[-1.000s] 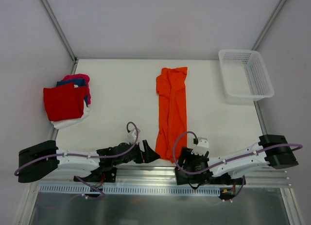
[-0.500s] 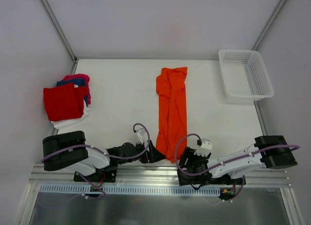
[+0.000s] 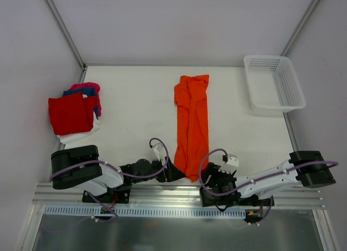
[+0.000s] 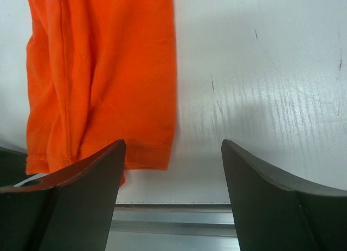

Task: Fold and stack the t-shirts
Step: Fold the tshirt

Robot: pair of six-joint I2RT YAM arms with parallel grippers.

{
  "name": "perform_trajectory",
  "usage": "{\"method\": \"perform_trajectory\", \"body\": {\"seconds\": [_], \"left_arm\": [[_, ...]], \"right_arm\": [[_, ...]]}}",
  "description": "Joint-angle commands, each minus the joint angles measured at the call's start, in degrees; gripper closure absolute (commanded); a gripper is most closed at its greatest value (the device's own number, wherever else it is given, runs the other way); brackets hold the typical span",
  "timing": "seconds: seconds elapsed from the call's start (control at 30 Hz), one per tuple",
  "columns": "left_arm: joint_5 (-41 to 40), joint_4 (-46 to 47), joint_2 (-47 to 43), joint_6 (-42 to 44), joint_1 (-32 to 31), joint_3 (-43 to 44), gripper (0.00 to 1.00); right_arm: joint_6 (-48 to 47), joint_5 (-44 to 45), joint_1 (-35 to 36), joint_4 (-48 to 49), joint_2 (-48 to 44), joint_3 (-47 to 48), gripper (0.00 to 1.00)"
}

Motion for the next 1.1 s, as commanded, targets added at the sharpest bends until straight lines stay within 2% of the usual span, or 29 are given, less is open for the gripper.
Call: {"method": "perform_trajectory", "body": {"seconds": [0.0,0.13,0.53,0.9,1.07], "left_arm": [[0.5,-5.1,-1.3,0.8,-0.4,-5.4,0.16],[-0.3,-9.7,-4.0,1.5,-0.4,-5.4,0.16],[-2.8,-19.5,-13.7,3.4,-0.4,-5.1,0.15],[-3.8,-17.6,-13.7,3.3,-0.4,-6.2,0.15],[-2.5,-13.9,-8.8,3.1,-0.4,-5.1,0.15]], "right_arm": [[-1.1,2.6,0.5,-0.5,-1.8,2.0,0.25],[-5.0,3.6,1.0,1.4,-4.4,1.9,0.25],[-5.2,1.2,1.0,12.0,-2.4,-3.6,0.24],[-4.5,1.1,1.0,15.4,0.0,-4.7,0.24],[-4.7,1.2,1.0,15.7,0.1,-4.7,0.23]]}}
